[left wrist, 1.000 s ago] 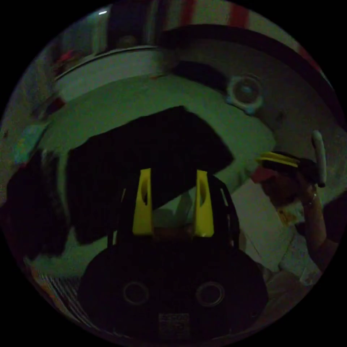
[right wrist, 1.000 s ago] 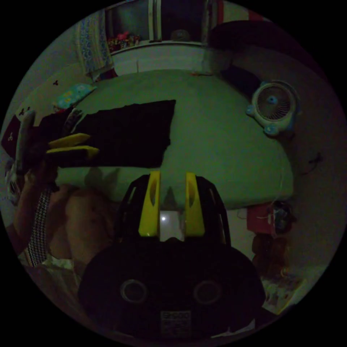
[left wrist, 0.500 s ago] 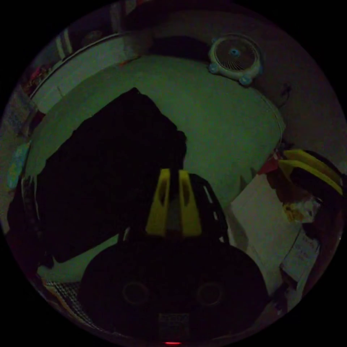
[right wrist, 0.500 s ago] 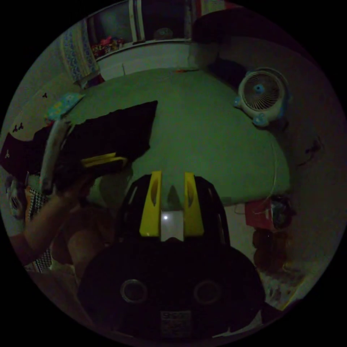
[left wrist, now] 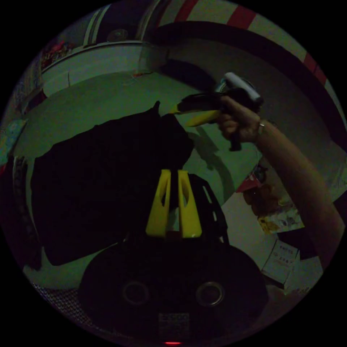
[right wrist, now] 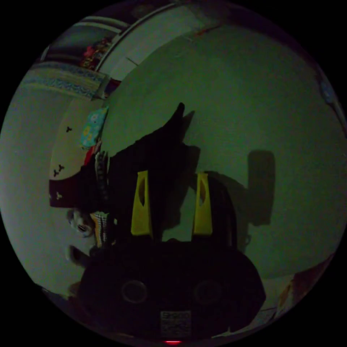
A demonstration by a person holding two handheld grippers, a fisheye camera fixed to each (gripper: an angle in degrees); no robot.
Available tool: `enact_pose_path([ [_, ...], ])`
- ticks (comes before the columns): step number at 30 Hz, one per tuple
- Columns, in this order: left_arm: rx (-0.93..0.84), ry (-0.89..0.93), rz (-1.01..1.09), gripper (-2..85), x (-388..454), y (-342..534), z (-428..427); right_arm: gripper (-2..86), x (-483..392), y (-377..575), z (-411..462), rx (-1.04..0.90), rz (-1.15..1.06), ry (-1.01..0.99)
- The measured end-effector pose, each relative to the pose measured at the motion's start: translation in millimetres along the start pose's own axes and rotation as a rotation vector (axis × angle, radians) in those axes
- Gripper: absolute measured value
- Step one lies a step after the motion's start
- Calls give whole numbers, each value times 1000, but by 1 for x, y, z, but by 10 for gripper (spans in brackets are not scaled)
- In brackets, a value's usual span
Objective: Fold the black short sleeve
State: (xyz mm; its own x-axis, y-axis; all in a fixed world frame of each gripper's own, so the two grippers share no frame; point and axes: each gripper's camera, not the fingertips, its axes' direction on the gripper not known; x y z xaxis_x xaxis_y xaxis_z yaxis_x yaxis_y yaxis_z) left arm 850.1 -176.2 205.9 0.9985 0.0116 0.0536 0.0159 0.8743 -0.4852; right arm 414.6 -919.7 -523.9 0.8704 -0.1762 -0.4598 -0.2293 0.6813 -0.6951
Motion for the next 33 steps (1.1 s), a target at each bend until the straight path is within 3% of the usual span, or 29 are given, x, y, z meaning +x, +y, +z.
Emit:
enact_pose_path([
  [6, -10, 37, 26, 46, 5, -4, 13, 174, 6, -56, 15, 30, 38, -173],
  [12, -19, 60, 55, 46, 19, -10, 24, 134, -9, -88, 38, -44, -17, 59],
  [14, -25, 65, 55, 47, 23, -8, 27, 38, -13, -95, 44, -29, -8, 154],
  [17, -27, 66, 52, 46, 29, -5, 27, -5, -14, -99, 44, -10, -14, 119],
  [26, -31, 105, 157, 47, 85, 10, 14, -9, -20, -83, 12, 11, 3, 224],
  [33, -31, 261, 216, 45, 122, 31, 1, -10, -26, -46, -17, 65, 118, 296],
])
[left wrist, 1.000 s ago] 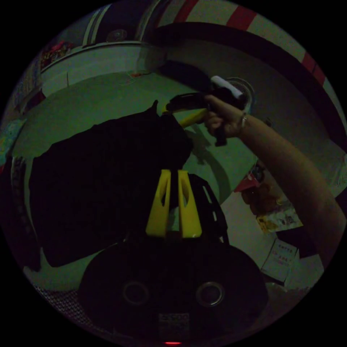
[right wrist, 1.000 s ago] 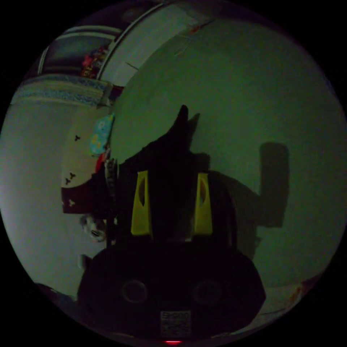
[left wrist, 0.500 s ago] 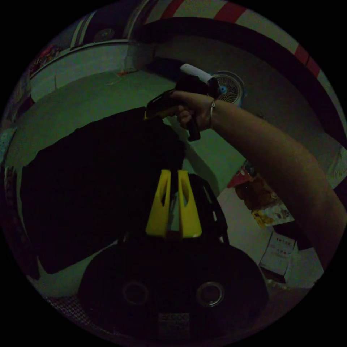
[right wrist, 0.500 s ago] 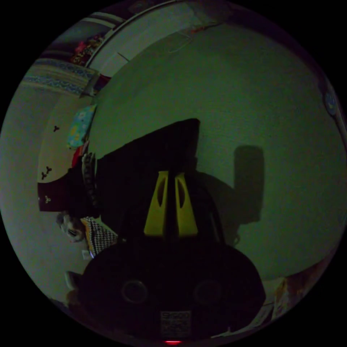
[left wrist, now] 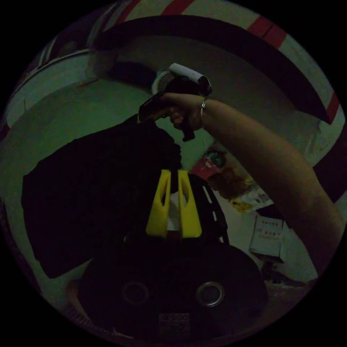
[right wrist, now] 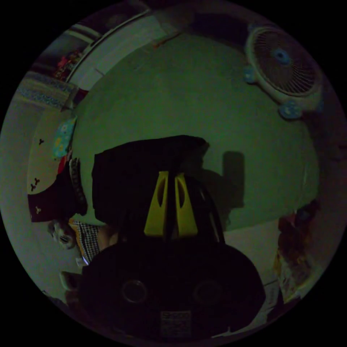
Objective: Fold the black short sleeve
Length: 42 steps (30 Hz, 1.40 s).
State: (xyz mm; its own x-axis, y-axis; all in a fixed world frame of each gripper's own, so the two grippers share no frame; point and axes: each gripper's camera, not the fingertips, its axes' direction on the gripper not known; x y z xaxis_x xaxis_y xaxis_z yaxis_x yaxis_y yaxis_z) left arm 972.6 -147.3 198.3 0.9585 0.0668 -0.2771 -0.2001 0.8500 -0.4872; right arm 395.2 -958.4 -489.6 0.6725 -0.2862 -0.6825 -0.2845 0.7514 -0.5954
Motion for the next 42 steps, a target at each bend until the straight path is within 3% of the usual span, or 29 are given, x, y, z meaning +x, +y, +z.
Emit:
enact_pose_path([
  [6, 56, 41, -13, 44, -12, 35, -42, -10, -83, 21, -17, 66, -57, 23],
  [12, 159, -13, -111, 39, -69, 95, -119, -10, -255, 32, 3, 101, -263, 113],
  [18, 227, -143, -335, 41, -157, 184, -186, 5, -430, 35, 106, 4, -401, 125],
  [23, 101, -247, -595, 49, -242, 267, -203, 69, -516, 51, 212, -75, -380, 271],
  [29, 117, -295, -718, 62, -296, 342, -226, 68, -537, 104, 180, 104, -606, 176],
  [35, 62, -252, -603, 88, -306, 331, -197, 39, -514, 191, 180, 68, -747, 225],
  [38, 26, -287, -535, 97, -303, 314, -178, 35, -509, 233, 210, -8, -768, 210],
  [42, -61, -404, -511, 97, -312, 301, -152, 20, -511, 275, 248, -24, -802, 337],
])
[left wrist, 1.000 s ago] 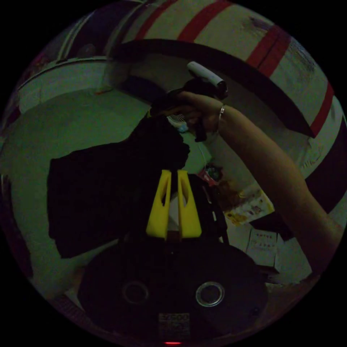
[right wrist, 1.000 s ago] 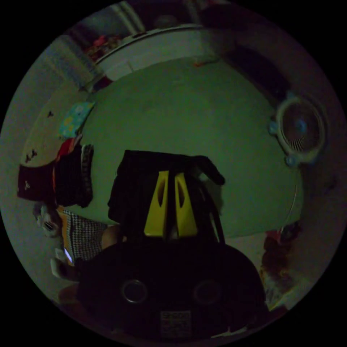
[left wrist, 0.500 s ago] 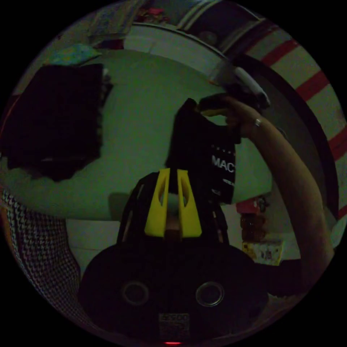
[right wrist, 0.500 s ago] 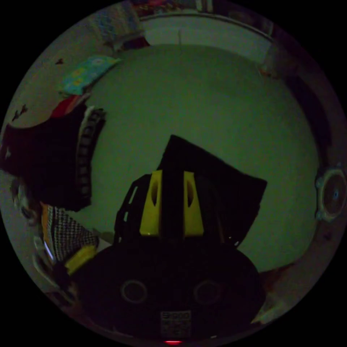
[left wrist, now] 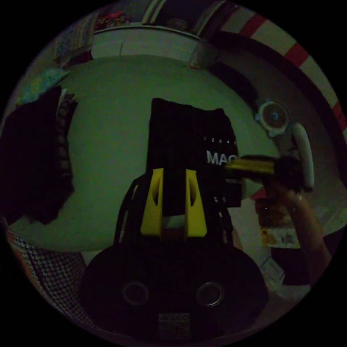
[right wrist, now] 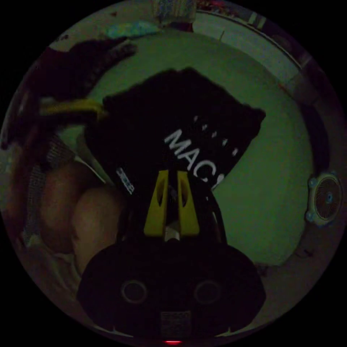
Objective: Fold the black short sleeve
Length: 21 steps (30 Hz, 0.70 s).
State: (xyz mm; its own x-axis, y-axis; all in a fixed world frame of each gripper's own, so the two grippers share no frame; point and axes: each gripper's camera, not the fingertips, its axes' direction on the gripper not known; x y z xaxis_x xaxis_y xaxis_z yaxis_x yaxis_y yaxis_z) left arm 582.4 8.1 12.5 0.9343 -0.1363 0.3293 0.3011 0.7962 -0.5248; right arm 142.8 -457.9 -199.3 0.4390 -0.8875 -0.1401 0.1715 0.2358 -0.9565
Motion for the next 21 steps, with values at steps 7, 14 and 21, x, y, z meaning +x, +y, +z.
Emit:
enact_pose_path([
  [7, -63, -77, -76, 113, -39, 27, 14, 55, -4, 10, -34, 61, -40, 30],
  [14, 30, 17, -48, 176, -50, 36, 5, 157, 57, -32, -48, 235, 210, -102],
  [21, -159, 54, -48, 200, -58, 11, 70, 155, 71, -66, -3, 144, 400, -186],
])
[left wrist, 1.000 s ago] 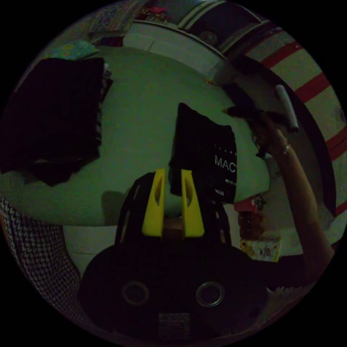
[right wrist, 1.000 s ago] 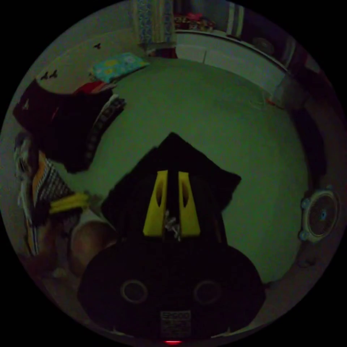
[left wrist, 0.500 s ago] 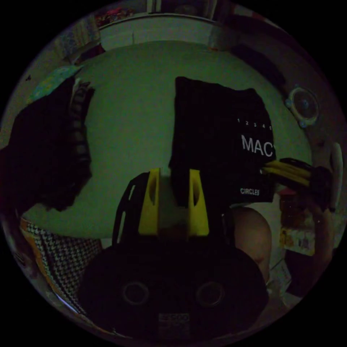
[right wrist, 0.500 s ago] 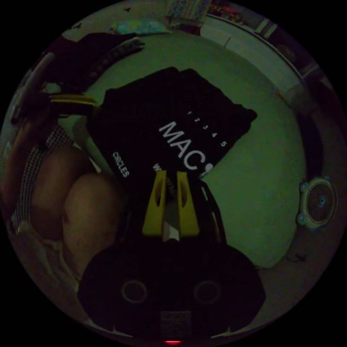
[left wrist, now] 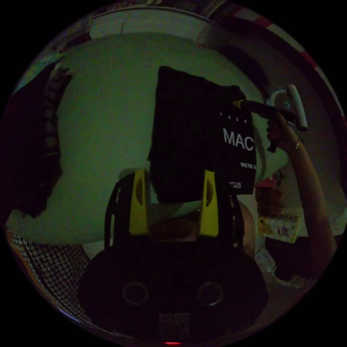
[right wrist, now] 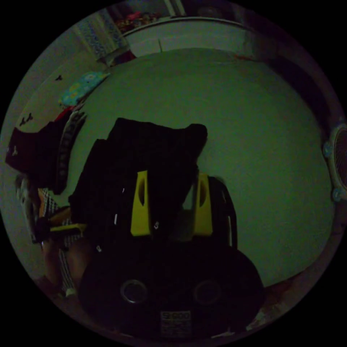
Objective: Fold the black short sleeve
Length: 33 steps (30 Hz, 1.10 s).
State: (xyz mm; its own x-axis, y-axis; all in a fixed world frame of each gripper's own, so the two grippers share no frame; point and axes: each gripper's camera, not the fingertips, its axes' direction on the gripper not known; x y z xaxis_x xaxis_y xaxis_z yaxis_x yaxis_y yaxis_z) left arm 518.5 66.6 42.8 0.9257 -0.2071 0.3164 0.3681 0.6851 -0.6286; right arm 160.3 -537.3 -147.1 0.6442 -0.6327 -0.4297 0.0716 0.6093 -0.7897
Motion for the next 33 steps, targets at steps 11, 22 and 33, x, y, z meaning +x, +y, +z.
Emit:
enact_pose_path([
  [11, -46, -6, 85, 76, 12, -25, 14, 16, -62, 13, -38, 35, -129, 78],
  [22, 87, 213, 98, 67, -1, -2, -21, 13, -154, 37, -142, 145, -351, 224],
  [33, 282, 186, 34, 66, -36, 38, -101, 11, -214, 38, -193, 253, -455, 221],
])
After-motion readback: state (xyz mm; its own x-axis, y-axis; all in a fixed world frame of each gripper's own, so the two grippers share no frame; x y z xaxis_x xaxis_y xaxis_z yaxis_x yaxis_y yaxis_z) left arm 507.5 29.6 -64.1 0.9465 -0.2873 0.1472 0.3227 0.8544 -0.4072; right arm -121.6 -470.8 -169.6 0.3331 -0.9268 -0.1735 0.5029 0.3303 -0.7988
